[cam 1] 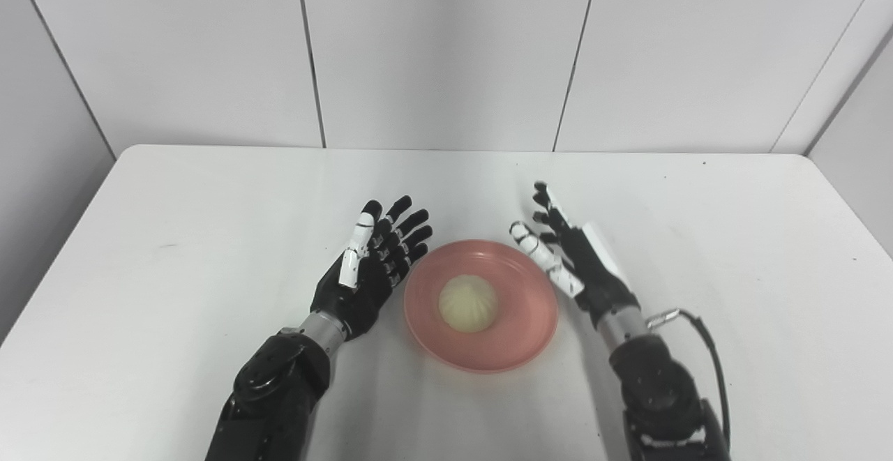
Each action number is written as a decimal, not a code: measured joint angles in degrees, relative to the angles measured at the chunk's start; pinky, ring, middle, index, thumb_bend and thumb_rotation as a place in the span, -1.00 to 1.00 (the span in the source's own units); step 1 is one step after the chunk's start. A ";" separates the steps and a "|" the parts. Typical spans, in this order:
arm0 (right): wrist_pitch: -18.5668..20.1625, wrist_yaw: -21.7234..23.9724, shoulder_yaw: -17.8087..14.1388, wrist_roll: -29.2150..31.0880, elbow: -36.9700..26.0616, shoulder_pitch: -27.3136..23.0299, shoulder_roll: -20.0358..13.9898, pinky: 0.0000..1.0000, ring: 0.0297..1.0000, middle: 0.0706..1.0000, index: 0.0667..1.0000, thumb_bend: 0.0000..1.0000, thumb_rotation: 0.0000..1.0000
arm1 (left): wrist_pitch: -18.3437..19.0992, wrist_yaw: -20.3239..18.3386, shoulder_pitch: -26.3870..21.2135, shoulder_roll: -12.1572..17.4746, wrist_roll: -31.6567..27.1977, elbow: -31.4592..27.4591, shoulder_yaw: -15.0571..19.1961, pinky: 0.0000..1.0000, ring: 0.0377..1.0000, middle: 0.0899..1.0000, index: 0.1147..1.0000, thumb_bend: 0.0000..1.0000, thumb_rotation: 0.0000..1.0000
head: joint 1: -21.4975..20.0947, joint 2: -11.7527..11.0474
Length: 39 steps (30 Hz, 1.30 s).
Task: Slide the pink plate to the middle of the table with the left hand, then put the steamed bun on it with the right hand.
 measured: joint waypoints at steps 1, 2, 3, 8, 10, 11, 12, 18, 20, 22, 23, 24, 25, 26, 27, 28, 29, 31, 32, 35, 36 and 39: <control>-2.26 -1.44 0.01 0.82 1.52 0.00 0.10 0.79 0.93 1.00 1.00 0.17 1.00 | -0.50 -0.11 -0.09 0.02 0.01 0.33 0.08 0.97 0.90 0.91 0.94 0.15 1.00 | -0.26 -0.52; -4.56 -3.19 0.05 1.35 2.95 -0.02 0.13 0.83 0.95 1.00 1.00 0.15 1.00 | -1.29 -0.34 -0.13 0.04 0.02 0.82 0.17 0.98 0.91 0.92 0.95 0.16 1.00 | -0.26 -0.53; -6.25 -4.62 0.07 1.75 4.04 -0.03 0.14 0.89 0.97 1.00 1.00 0.12 1.00 | -1.80 -0.43 -0.13 0.05 0.04 1.03 0.27 0.98 0.91 0.93 0.95 0.15 1.00 | -0.26 -0.61; -13.26 -10.58 0.35 3.32 8.78 0.02 0.22 0.93 1.00 1.00 1.00 0.00 1.00 | -3.75 -0.42 0.12 0.20 0.29 1.64 1.15 0.98 0.93 0.94 0.97 0.14 1.00 | -0.88 -2.11; -16.37 -12.80 0.51 3.33 9.38 -0.30 0.21 0.92 0.99 1.00 1.00 -0.03 1.00 | -4.14 -0.41 0.31 0.29 0.66 1.65 1.44 0.98 0.94 0.95 0.97 0.13 1.00 | -0.97 -2.55; -17.13 -13.57 0.66 3.42 9.98 -0.61 0.19 0.92 0.99 1.00 1.00 -0.04 1.00 | -4.44 -0.41 0.44 0.40 1.09 1.65 1.53 0.99 0.94 0.96 0.98 0.13 1.00 | -0.97 -2.98; -17.23 -13.86 0.76 3.54 10.48 -0.89 0.21 0.92 0.99 1.00 1.00 -0.04 1.00 | -4.67 -0.41 0.59 0.54 1.25 1.65 1.66 1.00 0.95 0.96 0.98 0.13 1.00 | -0.97 -2.99; -17.43 -14.40 1.33 6.16 12.34 -1.99 0.20 0.87 0.97 1.00 1.00 -0.10 1.00 | -6.04 -0.36 1.54 0.69 2.12 1.47 2.29 1.00 1.00 1.00 1.00 0.11 1.00 | -0.88 -3.69; -17.44 -14.38 1.69 7.05 13.02 -2.32 0.15 0.88 0.96 1.00 1.00 -0.12 1.00 | -6.18 -0.31 1.78 0.77 2.76 1.17 2.28 1.00 1.00 1.00 1.00 0.11 1.00 | -0.79 -3.60; -17.54 -14.31 2.05 7.58 13.33 -2.44 0.03 0.89 0.96 0.99 0.98 -0.13 1.00 | -6.26 0.03 2.29 0.90 3.52 0.28 2.21 1.00 1.00 1.00 1.00 0.11 1.00 | -0.62 -3.34; -17.55 -14.26 2.21 7.77 13.34 -2.46 -0.04 0.89 0.96 0.99 0.98 -0.13 1.00 | -6.26 0.17 2.56 0.93 3.87 -0.07 2.18 1.00 1.00 1.00 1.00 0.11 1.00 | -0.62 -3.34; -17.55 -14.16 2.34 7.98 13.36 -2.47 -0.14 0.90 0.97 0.99 0.98 -0.18 1.00 | -6.32 0.28 2.84 0.98 4.03 -0.33 2.14 1.00 1.00 1.00 1.00 0.10 1.00 | -0.53 -3.08; -17.54 -13.92 2.42 8.22 13.41 -2.47 -0.20 0.90 0.97 0.99 0.98 -0.20 1.00 | -6.42 0.36 3.01 1.05 4.41 -0.51 2.05 1.00 1.00 1.00 1.00 0.10 1.00 | -0.53 -3.08; -17.54 -13.66 2.56 8.64 13.45 -2.48 -0.30 0.90 0.97 0.99 0.98 -0.20 1.00 | -6.48 0.41 3.11 1.10 4.76 -0.66 1.97 1.00 1.00 1.00 1.00 0.10 1.00 | -0.35 -2.82; -17.55 -13.47 2.68 8.99 13.49 -2.49 -0.39 0.90 0.96 0.98 0.98 -0.22 1.00 | -6.49 0.49 3.21 1.16 5.11 -0.85 1.92 1.00 1.00 1.00 1.00 0.09 1.00 | -0.35 -2.81; -17.55 -13.30 2.77 9.35 13.58 -2.53 -0.45 0.89 0.95 0.98 0.97 -0.24 1.00 | -6.51 0.64 3.31 1.19 5.27 -1.01 1.88 1.00 1.00 1.00 1.00 0.09 1.00 | -0.26 -2.55; -17.55 -13.10 2.81 9.69 13.66 -2.57 -0.47 0.89 0.94 0.97 0.97 -0.26 1.00 | -6.52 0.76 3.41 1.19 5.47 -1.20 1.87 1.00 1.00 1.00 1.00 0.09 1.00 | -0.26 -2.46; -17.54 -12.53 2.83 10.29 13.75 -2.64 -0.49 0.90 0.93 0.95 0.95 -0.34 1.00 | -6.54 0.87 3.58 1.19 5.80 -1.46 1.86 1.00 1.00 1.00 1.00 0.08 1.00 | -0.09 -2.20; -17.54 -12.21 2.82 10.71 13.77 -2.66 -0.49 0.90 0.93 0.95 0.95 -0.35 1.00 | -6.56 0.92 3.65 1.19 6.03 -1.57 1.84 1.00 1.00 1.00 1.00 0.08 1.00 | -0.09 -2.20; -17.37 -11.72 2.77 12.04 13.52 -2.66 -0.52 0.91 0.92 0.93 0.94 -0.42 1.00 | -6.60 1.13 3.70 1.18 6.54 -1.80 1.78 1.00 1.00 1.00 1.00 0.06 1.00 | 0.26 -1.49; -16.98 -11.32 2.78 12.34 13.29 -2.66 -0.55 0.92 0.92 0.92 0.94 -0.44 1.00 | -6.60 1.21 3.70 1.18 6.64 -1.83 1.71 1.00 1.00 1.00 1.00 0.06 1.00 | 0.35 -1.32; -14.70 -9.96 2.79 13.35 12.70 -2.46 -0.56 0.92 0.93 0.92 0.94 -0.47 1.00 | -6.62 1.25 3.69 1.18 7.05 -1.85 1.49 1.00 1.00 1.00 1.00 0.06 1.00 | 0.53 -0.53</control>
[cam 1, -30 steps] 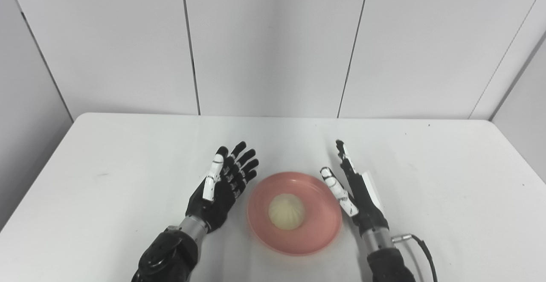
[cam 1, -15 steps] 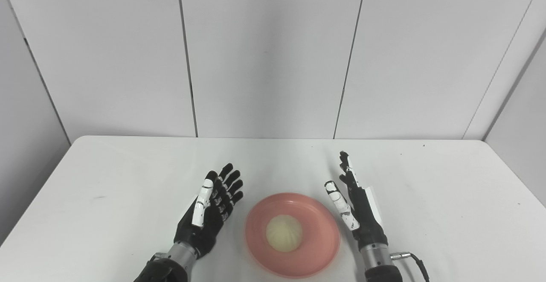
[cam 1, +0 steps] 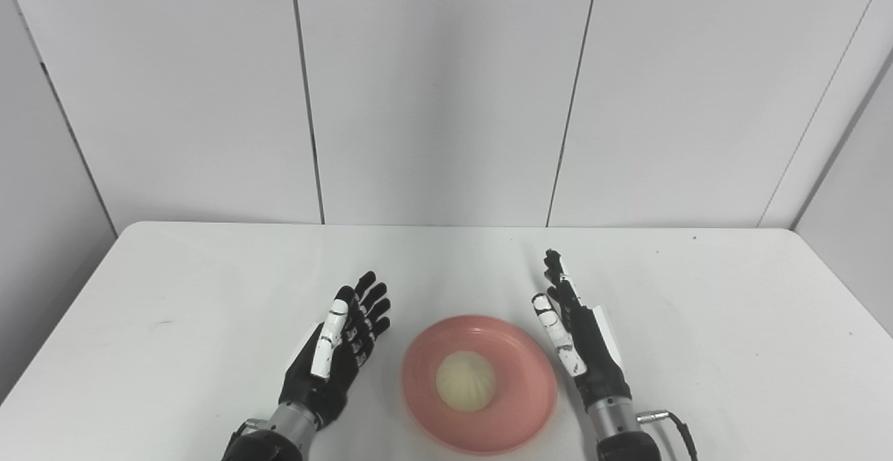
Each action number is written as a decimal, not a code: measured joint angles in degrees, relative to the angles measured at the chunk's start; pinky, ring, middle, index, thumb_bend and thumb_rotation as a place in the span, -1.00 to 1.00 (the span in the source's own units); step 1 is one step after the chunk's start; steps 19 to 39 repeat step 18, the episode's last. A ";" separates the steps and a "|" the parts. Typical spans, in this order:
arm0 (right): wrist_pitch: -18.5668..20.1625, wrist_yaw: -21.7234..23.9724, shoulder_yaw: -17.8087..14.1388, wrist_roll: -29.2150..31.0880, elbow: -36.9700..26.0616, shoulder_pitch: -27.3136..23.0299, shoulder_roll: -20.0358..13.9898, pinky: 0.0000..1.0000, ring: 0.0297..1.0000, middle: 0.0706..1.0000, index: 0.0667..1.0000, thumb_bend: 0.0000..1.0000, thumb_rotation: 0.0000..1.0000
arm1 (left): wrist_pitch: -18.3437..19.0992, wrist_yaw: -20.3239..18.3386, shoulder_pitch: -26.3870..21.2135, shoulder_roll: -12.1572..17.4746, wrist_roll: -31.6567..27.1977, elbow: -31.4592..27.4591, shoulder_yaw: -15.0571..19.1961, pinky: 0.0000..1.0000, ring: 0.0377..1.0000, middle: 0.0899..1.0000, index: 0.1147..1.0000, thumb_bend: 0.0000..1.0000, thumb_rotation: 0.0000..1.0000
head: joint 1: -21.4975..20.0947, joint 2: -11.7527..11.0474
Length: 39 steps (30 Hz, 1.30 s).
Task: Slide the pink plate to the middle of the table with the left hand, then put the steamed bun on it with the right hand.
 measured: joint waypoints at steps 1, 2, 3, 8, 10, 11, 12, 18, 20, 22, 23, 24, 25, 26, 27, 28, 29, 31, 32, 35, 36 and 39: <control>0.96 0.25 0.00 0.39 -0.29 0.11 0.00 0.92 0.93 0.92 0.94 -0.47 1.00 | 0.00 0.04 0.00 0.00 0.13 -0.03 -0.07 1.00 1.00 1.00 1.00 0.06 1.00 | 0.00 0.00; 1.29 0.33 -0.01 0.60 -0.45 0.19 0.01 0.90 0.91 0.91 0.93 -0.49 1.00 | 0.00 0.07 0.00 0.00 0.19 -0.06 -0.13 1.00 0.99 1.00 1.00 0.05 1.00 | 0.09 0.35; 1.62 0.36 -0.01 0.84 -0.64 0.31 0.01 0.90 0.91 0.91 0.93 -0.49 1.00 | 0.00 0.09 -0.01 0.00 0.51 -0.09 -0.21 1.00 0.99 1.00 1.00 0.05 1.00 | 0.09 0.35; 5.10 1.06 -0.24 2.41 -2.24 1.22 0.22 0.90 0.89 0.90 0.92 -0.50 1.00 | 0.00 0.24 -0.06 -0.01 0.67 -0.18 -0.25 1.00 0.99 1.00 1.00 0.03 1.00 | 0.26 1.14; 5.62 1.22 -0.25 2.70 -2.30 1.25 0.20 0.89 0.88 0.90 0.92 -0.50 1.00 | 0.00 0.40 -0.08 -0.03 0.69 -0.23 -0.29 1.00 0.99 1.00 1.00 0.03 1.00 | 0.26 1.58; 5.94 1.25 -0.24 2.81 -2.30 1.24 0.18 0.89 0.88 0.90 0.93 -0.51 1.00 | 0.00 0.48 -0.09 -0.03 0.71 -0.29 -0.33 1.00 0.99 1.00 1.00 0.02 1.00 | 0.26 1.67; 6.11 1.31 -0.23 2.90 -2.32 1.24 0.18 0.89 0.88 0.90 0.93 -0.51 1.00 | 0.00 0.55 -0.11 -0.03 0.71 -0.34 -0.34 1.00 0.99 1.00 1.00 0.02 1.00 | 0.26 1.67; 7.26 1.86 -0.04 3.35 -2.33 1.15 -0.15 0.89 0.87 0.91 0.94 -0.53 1.00 | 0.01 1.21 -0.16 -0.03 0.73 -0.38 -0.63 1.00 0.98 0.99 1.00 0.03 1.00 | 0.44 2.64; 7.26 1.86 -0.04 3.35 -2.33 1.15 -0.15 0.89 0.87 0.91 0.94 -0.53 1.00 | 0.01 1.21 -0.16 -0.03 0.73 -0.38 -0.63 1.00 0.98 0.99 1.00 0.03 1.00 | 0.44 2.64; 7.26 1.86 -0.04 3.35 -2.33 1.15 -0.15 0.89 0.87 0.91 0.94 -0.53 1.00 | 0.01 1.21 -0.16 -0.03 0.73 -0.38 -0.63 1.00 0.98 0.99 1.00 0.03 1.00 | 0.44 2.64; 7.26 1.86 -0.04 3.35 -2.33 1.15 -0.15 0.89 0.87 0.91 0.94 -0.53 1.00 | 0.01 1.21 -0.16 -0.03 0.73 -0.38 -0.63 1.00 0.98 0.99 1.00 0.03 1.00 | 0.44 2.64; 7.26 1.86 -0.04 3.35 -2.33 1.15 -0.15 0.89 0.87 0.91 0.94 -0.53 1.00 | 0.01 1.21 -0.16 -0.03 0.73 -0.38 -0.63 1.00 0.98 0.99 1.00 0.03 1.00 | 0.44 2.64; 7.26 1.86 -0.04 3.35 -2.33 1.15 -0.15 0.89 0.87 0.91 0.94 -0.53 1.00 | 0.01 1.21 -0.16 -0.03 0.73 -0.38 -0.63 1.00 0.98 0.99 1.00 0.03 1.00 | 0.44 2.64; 7.26 1.86 -0.04 3.35 -2.33 1.15 -0.15 0.89 0.87 0.91 0.94 -0.53 1.00 | 0.01 1.21 -0.16 -0.03 0.73 -0.38 -0.63 1.00 0.98 0.99 1.00 0.03 1.00 | 0.44 2.64; 7.26 1.86 -0.04 3.35 -2.33 1.15 -0.15 0.89 0.87 0.91 0.94 -0.53 1.00 | 0.01 1.21 -0.16 -0.03 0.73 -0.38 -0.63 1.00 0.98 0.99 1.00 0.03 1.00 | 0.44 2.64; 7.26 1.86 -0.04 3.35 -2.33 1.15 -0.15 0.89 0.87 0.91 0.94 -0.53 1.00 | 0.01 1.21 -0.16 -0.03 0.73 -0.38 -0.63 1.00 0.98 0.99 1.00 0.03 1.00 | 0.44 2.64; 7.26 1.86 -0.04 3.35 -2.33 1.15 -0.15 0.89 0.87 0.91 0.94 -0.53 1.00 | 0.01 1.21 -0.16 -0.03 0.73 -0.38 -0.63 1.00 0.98 0.99 1.00 0.03 1.00 | 0.44 2.64; 7.26 1.86 -0.04 3.35 -2.33 1.15 -0.15 0.89 0.87 0.91 0.94 -0.53 1.00 | 0.01 1.21 -0.16 -0.03 0.73 -0.38 -0.63 1.00 0.98 0.99 1.00 0.03 1.00 | 0.44 2.64; 7.26 1.86 -0.04 3.35 -2.33 1.15 -0.15 0.89 0.87 0.91 0.94 -0.53 1.00 | 0.01 1.21 -0.16 -0.03 0.73 -0.38 -0.63 1.00 0.98 0.99 1.00 0.03 1.00 | 0.44 2.64; 7.26 1.86 -0.04 3.35 -2.33 1.15 -0.15 0.89 0.87 0.91 0.94 -0.53 1.00 | 0.01 1.21 -0.16 -0.03 0.73 -0.38 -0.63 1.00 0.98 0.99 1.00 0.03 1.00 | 0.44 2.64; 7.26 1.86 -0.04 3.35 -2.33 1.15 -0.15 0.89 0.87 0.91 0.94 -0.53 1.00 | 0.01 1.21 -0.16 -0.03 0.73 -0.38 -0.63 1.00 0.98 0.99 1.00 0.03 1.00 | 0.44 2.64; 7.26 1.86 -0.04 3.35 -2.33 1.15 -0.15 0.89 0.87 0.91 0.94 -0.53 1.00 | 0.01 1.21 -0.16 -0.03 0.73 -0.38 -0.63 1.00 0.98 0.99 1.00 0.03 1.00 | 0.44 2.64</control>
